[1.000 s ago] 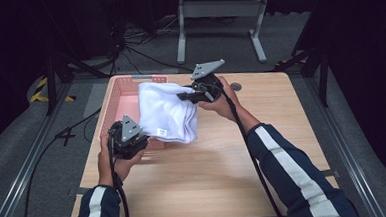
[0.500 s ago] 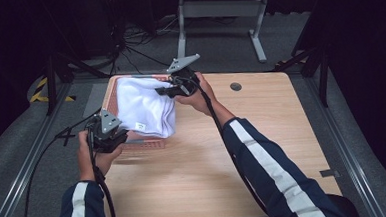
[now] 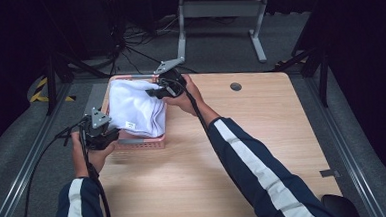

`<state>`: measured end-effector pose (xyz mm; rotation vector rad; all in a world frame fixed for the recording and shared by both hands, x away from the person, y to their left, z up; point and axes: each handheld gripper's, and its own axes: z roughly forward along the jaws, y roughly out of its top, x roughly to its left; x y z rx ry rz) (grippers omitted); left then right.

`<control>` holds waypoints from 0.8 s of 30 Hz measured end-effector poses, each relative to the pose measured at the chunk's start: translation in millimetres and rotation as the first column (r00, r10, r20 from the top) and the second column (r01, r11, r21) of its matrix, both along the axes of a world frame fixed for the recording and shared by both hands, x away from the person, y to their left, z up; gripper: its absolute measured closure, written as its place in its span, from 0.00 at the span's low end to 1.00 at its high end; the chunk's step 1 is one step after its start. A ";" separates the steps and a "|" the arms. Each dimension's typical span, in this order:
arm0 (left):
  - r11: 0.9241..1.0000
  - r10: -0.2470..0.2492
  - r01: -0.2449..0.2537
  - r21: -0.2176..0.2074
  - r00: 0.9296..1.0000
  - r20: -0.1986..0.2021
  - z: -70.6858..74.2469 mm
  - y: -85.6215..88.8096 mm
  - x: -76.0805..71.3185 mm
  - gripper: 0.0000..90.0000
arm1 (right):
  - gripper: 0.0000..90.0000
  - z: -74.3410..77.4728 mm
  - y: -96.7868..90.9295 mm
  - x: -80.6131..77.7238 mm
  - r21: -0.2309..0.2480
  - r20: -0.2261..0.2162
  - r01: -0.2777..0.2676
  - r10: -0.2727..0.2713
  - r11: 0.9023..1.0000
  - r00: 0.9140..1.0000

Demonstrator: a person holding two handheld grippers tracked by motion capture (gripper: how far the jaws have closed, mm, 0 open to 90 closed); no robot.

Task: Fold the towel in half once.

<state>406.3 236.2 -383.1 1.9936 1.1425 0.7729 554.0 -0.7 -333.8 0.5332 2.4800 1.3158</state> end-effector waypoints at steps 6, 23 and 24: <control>1.000 0.017 -0.016 0.015 0.999 -0.036 -12.9 0.3 3.4 0.72 | 0.74 -15.2 9.3 5.2 -0.033 -0.015 0.015 -0.015 0.999 1.000; 0.998 0.060 -0.061 -0.007 0.995 -0.080 -27.3 3.2 4.5 0.43 | 0.51 -39.0 -1.1 11.2 -0.075 -0.048 0.074 -0.077 0.994 0.996; 0.998 0.060 -0.061 -0.007 0.995 -0.080 -27.3 3.2 4.5 0.42 | 0.51 -39.0 -1.1 11.2 -0.075 -0.048 0.074 -0.077 0.994 0.996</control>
